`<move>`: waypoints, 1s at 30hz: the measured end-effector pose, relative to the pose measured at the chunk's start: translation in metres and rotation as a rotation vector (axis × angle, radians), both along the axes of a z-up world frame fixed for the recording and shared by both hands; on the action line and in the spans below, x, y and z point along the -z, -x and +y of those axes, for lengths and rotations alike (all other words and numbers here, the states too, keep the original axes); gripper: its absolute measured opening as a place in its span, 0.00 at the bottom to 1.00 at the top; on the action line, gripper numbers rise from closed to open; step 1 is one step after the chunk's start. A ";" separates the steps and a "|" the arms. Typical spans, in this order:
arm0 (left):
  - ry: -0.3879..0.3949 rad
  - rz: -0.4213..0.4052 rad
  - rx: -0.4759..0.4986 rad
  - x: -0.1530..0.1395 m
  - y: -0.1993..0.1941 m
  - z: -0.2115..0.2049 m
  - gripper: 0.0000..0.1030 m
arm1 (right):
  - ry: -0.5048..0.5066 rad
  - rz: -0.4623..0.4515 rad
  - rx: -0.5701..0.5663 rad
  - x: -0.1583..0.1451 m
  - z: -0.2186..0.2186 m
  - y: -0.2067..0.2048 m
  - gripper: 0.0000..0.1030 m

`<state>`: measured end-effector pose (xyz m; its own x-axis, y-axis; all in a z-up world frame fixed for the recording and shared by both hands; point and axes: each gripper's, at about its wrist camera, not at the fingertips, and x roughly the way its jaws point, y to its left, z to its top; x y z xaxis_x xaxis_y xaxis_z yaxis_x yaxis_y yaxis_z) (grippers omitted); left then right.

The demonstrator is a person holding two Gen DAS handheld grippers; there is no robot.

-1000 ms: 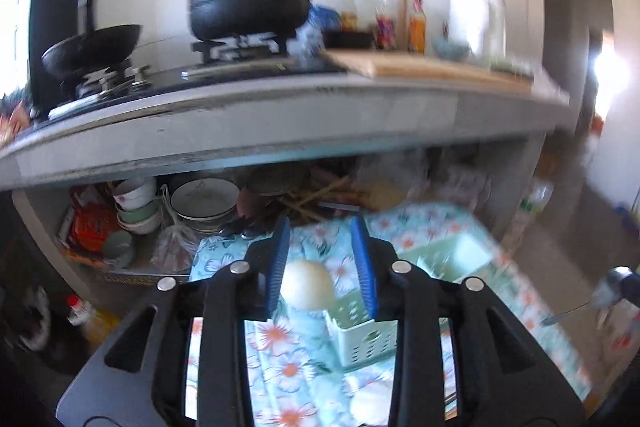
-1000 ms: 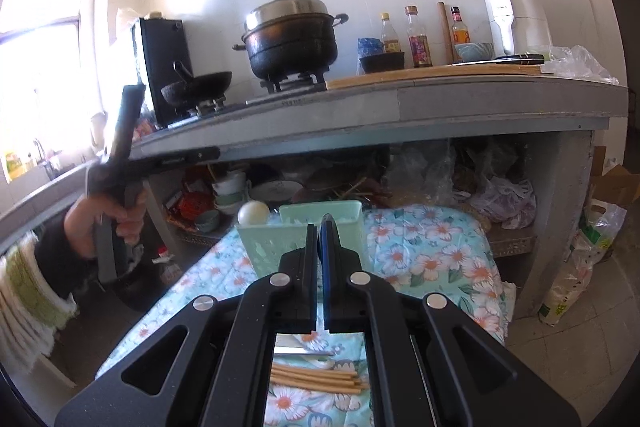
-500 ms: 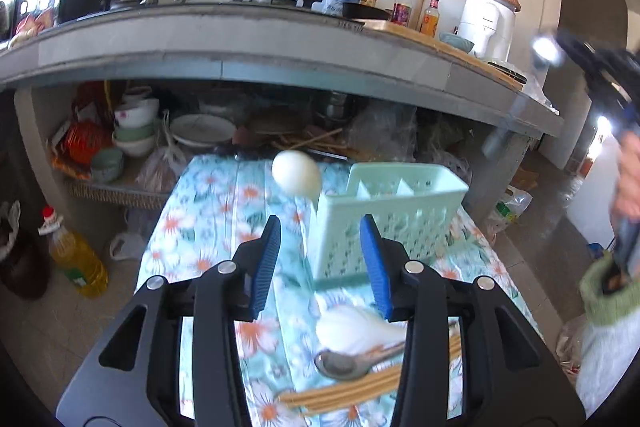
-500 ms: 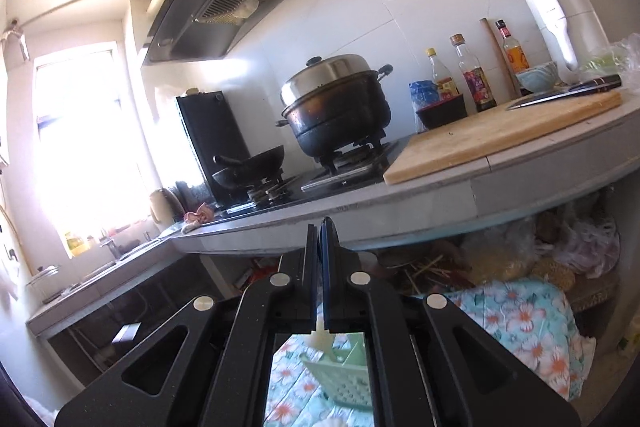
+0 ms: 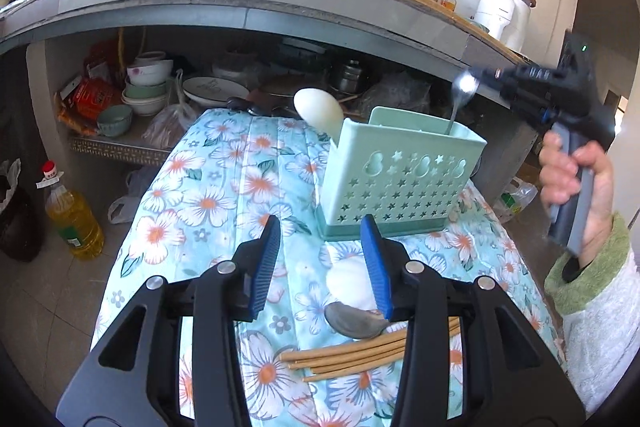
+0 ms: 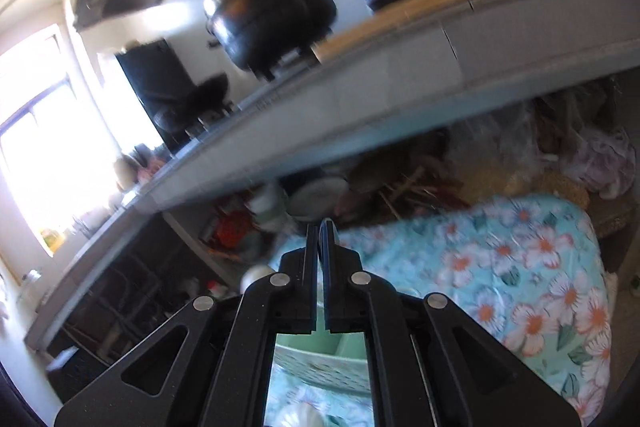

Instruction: Organize utensils

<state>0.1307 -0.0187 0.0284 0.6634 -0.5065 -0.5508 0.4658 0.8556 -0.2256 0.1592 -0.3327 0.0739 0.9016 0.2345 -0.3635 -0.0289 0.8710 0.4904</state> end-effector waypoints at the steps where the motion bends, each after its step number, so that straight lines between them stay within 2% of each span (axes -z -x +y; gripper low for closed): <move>1: -0.002 0.000 -0.003 0.001 0.000 0.001 0.38 | 0.013 0.015 0.014 0.004 0.000 0.000 0.03; 7: -0.002 -0.001 -0.012 0.001 -0.002 0.003 0.39 | 0.104 0.017 0.070 0.004 0.006 0.016 0.03; 19: -0.006 -0.008 -0.022 -0.001 0.004 0.005 0.39 | 0.113 -0.020 0.122 -0.011 0.002 0.076 0.04; 23: -0.001 0.002 -0.035 0.000 0.004 0.010 0.39 | 0.113 0.006 0.123 -0.003 0.006 0.105 0.16; 25: -0.004 0.004 -0.040 0.001 0.004 0.012 0.39 | 0.112 0.030 0.118 0.004 0.009 0.117 0.19; 30: -0.002 0.027 -0.049 0.006 0.004 0.017 0.39 | 0.068 0.150 0.048 0.038 0.024 0.136 0.32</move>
